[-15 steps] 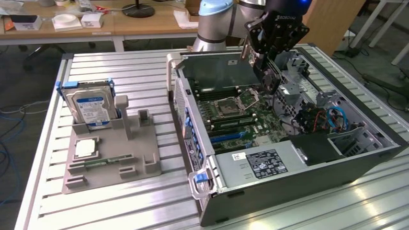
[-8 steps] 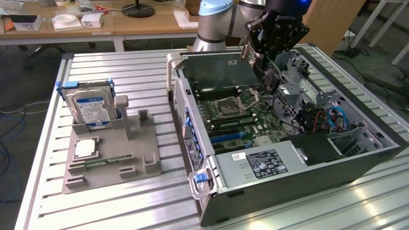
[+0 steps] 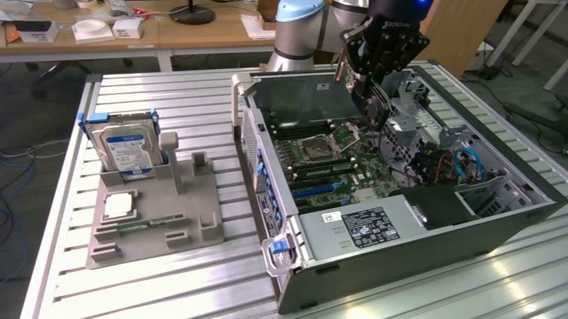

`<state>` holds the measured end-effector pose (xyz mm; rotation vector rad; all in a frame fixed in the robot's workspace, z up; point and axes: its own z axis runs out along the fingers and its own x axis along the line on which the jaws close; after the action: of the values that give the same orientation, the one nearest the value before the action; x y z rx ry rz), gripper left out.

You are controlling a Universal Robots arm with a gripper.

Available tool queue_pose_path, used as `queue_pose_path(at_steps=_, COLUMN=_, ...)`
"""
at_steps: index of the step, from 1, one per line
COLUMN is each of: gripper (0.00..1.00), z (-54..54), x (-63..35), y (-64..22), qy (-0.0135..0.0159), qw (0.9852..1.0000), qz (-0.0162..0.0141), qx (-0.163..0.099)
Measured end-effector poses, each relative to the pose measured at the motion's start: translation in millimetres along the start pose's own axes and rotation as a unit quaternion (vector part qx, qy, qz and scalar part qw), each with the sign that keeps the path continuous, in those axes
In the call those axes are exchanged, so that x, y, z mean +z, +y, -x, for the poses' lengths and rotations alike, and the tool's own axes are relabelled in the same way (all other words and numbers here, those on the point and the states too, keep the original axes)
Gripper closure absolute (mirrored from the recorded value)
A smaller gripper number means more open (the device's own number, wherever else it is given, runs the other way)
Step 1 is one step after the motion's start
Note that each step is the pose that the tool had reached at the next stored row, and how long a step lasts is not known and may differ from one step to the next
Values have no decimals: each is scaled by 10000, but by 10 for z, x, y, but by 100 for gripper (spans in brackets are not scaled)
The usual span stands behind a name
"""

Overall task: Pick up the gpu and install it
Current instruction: 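Insert the gpu into the slot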

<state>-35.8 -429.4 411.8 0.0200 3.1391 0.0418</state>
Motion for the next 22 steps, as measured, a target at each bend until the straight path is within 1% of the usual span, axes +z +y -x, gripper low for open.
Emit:
queue_pose_path(at_steps=3, gripper=74, z=0, x=3, y=-1, qy=7, qw=9997, qz=0, qx=-248)
queue_pose_path(at_steps=6, gripper=74, z=0, x=9, y=-2, qy=12, qw=9990, qz=0, qx=-457)
queue_pose_path(at_steps=9, gripper=74, z=0, x=15, y=-3, qy=19, qw=9976, qz=0, qx=-698)
queue_pose_path(at_steps=13, gripper=74, z=0, x=20, y=-6, qy=26, qw=9955, qz=1, qx=-944)
queue_pose_path(at_steps=16, gripper=74, z=0, x=27, y=-7, qy=32, qw=9930, qz=2, qx=-1181)
queue_pose_path(at_steps=18, gripper=74, z=0, x=32, y=-7, qy=37, qw=9908, qz=2, qx=-1354)
queue_pose_path(at_steps=20, gripper=74, z=0, x=36, y=-7, qy=41, qw=9884, qz=2, qx=-1521)
queue_pose_path(at_steps=22, gripper=74, z=0, x=41, y=-7, qy=46, qw=9855, qz=3, qx=-1698)
